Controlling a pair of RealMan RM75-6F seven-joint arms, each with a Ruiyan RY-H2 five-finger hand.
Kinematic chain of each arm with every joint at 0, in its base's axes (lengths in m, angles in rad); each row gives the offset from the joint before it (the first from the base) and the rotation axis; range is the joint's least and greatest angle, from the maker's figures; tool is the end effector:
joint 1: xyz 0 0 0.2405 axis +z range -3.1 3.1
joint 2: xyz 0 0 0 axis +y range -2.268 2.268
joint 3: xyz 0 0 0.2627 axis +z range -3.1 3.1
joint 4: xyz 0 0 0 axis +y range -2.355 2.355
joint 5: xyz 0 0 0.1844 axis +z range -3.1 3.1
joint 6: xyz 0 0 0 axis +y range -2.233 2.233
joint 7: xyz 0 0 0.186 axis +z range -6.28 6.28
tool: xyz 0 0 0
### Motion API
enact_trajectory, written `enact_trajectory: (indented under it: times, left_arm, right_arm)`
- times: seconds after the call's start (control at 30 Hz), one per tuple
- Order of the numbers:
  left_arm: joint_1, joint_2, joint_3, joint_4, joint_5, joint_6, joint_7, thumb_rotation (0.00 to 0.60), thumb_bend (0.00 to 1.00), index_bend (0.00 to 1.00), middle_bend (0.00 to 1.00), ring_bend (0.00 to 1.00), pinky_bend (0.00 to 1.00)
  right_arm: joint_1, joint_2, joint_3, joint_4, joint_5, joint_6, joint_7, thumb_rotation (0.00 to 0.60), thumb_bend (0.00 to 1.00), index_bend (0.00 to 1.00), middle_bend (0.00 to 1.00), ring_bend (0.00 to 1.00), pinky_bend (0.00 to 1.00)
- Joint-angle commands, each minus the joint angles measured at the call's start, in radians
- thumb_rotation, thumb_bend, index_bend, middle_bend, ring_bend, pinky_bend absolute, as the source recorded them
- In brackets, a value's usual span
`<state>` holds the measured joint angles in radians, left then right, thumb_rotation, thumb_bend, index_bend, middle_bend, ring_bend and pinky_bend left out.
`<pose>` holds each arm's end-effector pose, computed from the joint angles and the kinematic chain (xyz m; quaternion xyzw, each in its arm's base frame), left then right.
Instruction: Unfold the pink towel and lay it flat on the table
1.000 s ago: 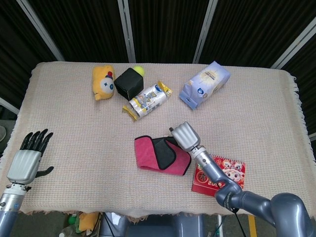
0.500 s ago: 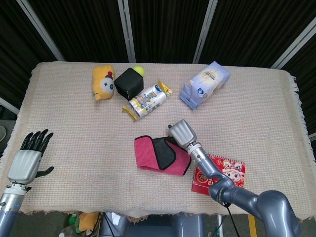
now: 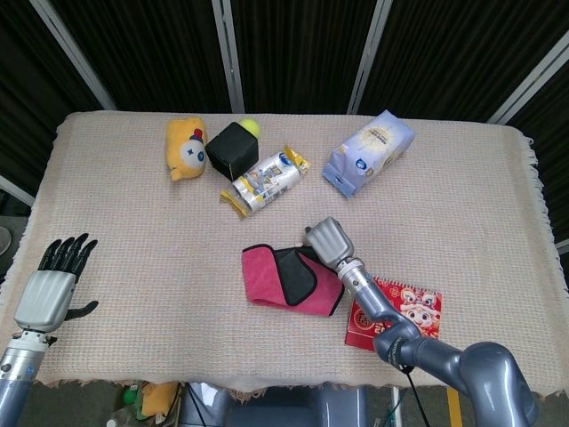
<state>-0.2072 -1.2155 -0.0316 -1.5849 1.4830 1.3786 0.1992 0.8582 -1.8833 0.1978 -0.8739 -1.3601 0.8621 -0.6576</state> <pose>-0.2870 0.2532 0.1355 -0.6643 -0.3460 -0.3472 0.5642 -0.1281 -0.4200 -0.0825 0.8317 -0.0842 0.2440 0.4916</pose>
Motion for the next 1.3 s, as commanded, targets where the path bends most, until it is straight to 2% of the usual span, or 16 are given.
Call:
enact_trajectory:
  times: [0.03, 0.47, 0.83, 1.3]
  left_arm:
    - [0.000, 0.001, 0.001, -0.001, 0.002, 0.001, -0.001, 0.600, 0.00, 0.00, 0.00, 0.00, 0.00]
    - [0.002, 0.004, 0.001, -0.007, 0.008, 0.007, -0.006, 0.600, 0.00, 0.00, 0.00, 0.00, 0.00]
    - [0.000, 0.004, 0.001, -0.005, 0.004, 0.001, -0.010, 0.600, 0.00, 0.00, 0.00, 0.00, 0.00]
    - [-0.001, 0.002, 0.003, -0.002, 0.004, -0.004, -0.010, 0.600, 0.00, 0.00, 0.00, 0.00, 0.00]
  right_arm:
    - [0.000, 0.002, -0.005, -0.006, 0.007, 0.003, -0.019, 0.600, 0.37, 0.46, 0.99, 1.00, 0.98]
    - [-0.002, 0.011, -0.021, -0.057, 0.039, 0.005, -0.079, 0.600, 0.37, 0.48, 0.99, 1.00, 0.98]
    - [0.004, -0.010, -0.035, -0.044, 0.052, 0.001, -0.093, 0.600, 0.37, 0.49, 0.99, 1.00, 0.98]
    - [0.001, 0.003, -0.042, -0.070, 0.058, 0.023, -0.108, 0.600, 0.46, 0.56, 0.99, 1.00, 0.98]
